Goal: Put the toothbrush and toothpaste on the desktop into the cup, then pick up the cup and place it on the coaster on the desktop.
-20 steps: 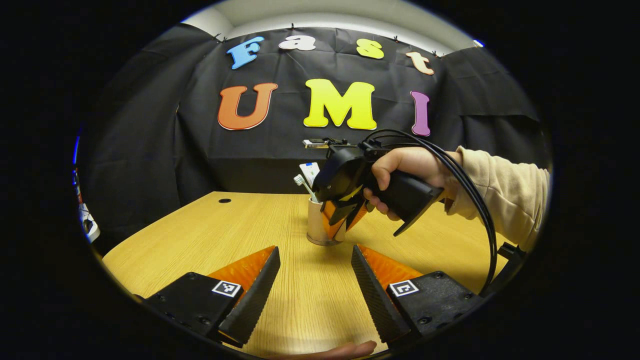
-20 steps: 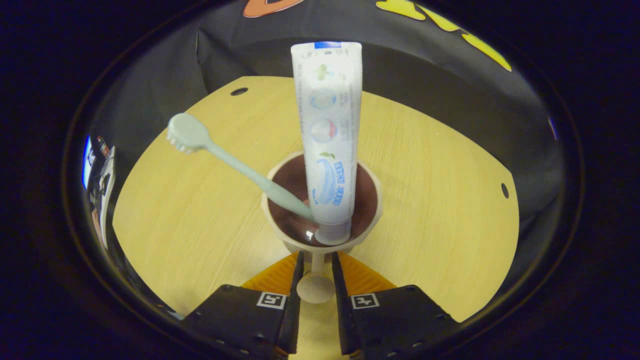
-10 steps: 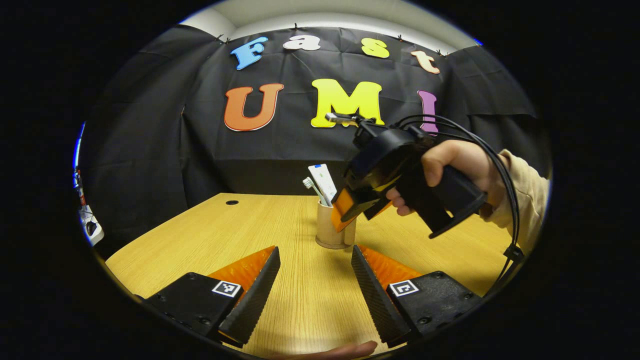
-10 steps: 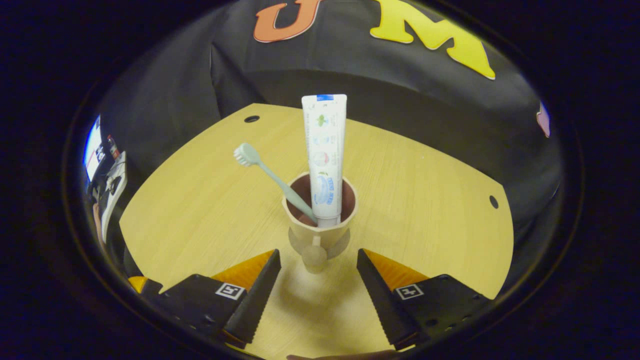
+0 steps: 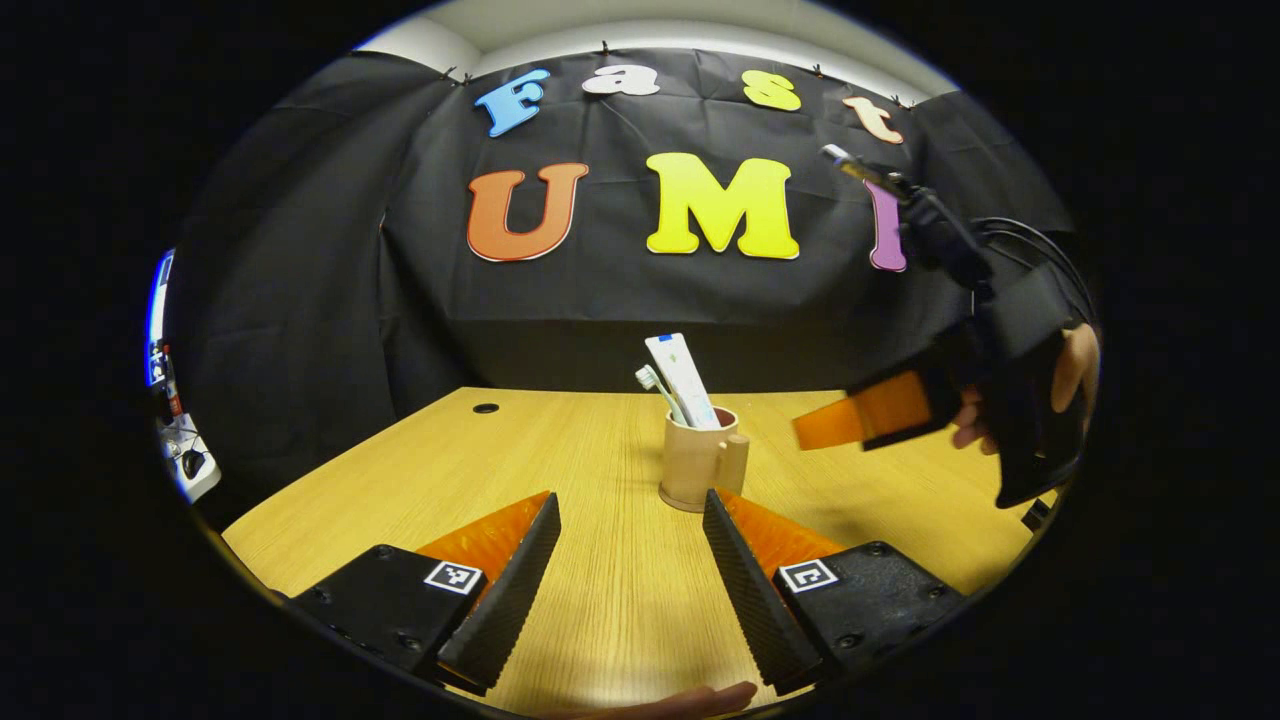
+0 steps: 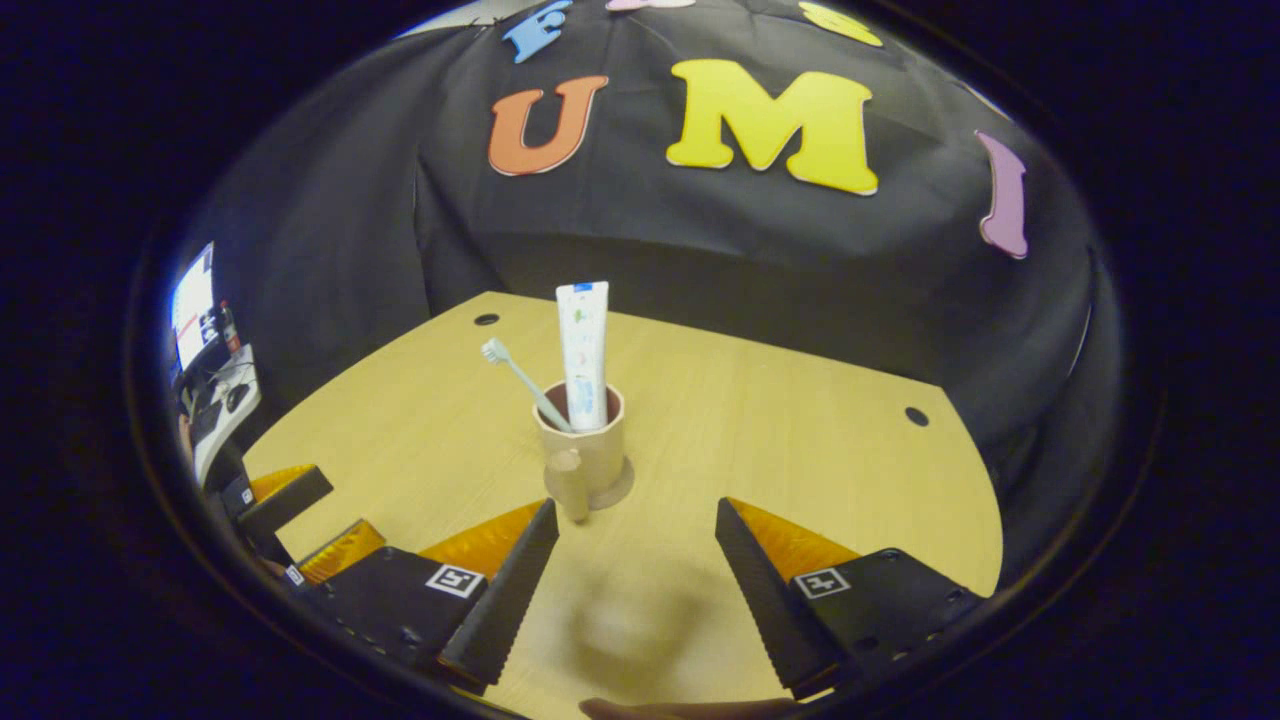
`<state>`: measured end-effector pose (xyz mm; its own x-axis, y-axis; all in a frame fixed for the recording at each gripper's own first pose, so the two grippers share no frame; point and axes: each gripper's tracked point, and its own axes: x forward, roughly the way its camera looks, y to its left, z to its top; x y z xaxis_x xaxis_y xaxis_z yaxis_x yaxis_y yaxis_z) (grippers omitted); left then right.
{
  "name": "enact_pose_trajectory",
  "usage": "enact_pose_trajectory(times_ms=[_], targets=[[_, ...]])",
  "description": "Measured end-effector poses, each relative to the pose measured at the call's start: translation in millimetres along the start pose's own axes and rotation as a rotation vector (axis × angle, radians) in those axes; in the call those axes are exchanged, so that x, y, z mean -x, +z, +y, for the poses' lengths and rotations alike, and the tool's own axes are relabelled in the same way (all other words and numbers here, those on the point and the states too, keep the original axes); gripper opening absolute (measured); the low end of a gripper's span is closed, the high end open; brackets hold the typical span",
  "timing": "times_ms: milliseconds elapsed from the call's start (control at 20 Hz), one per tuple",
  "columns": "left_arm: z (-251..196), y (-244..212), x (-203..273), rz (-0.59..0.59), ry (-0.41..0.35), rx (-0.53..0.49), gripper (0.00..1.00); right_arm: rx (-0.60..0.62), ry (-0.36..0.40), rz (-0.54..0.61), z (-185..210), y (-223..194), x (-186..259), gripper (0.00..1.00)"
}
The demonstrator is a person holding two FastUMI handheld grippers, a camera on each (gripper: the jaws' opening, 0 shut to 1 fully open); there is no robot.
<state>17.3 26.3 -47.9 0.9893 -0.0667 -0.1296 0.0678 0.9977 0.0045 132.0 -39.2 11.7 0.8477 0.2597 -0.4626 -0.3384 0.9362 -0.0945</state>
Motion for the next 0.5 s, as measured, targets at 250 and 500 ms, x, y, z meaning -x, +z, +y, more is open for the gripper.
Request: enact_pose_trajectory(times_ms=[250, 500], targets=[[-9.3, 42.9, 2.6, -0.059, 0.016, -0.03, 0.92, -0.038, -0.098, -0.208, -46.1, 22.0, 66.9, 0.98], [-32.2, 75.8, -0.1, -0.083, 0.015, -0.04, 0.92, -0.024, -0.179, -0.326, -81.2, 23.0, 112.0, 0.96]])
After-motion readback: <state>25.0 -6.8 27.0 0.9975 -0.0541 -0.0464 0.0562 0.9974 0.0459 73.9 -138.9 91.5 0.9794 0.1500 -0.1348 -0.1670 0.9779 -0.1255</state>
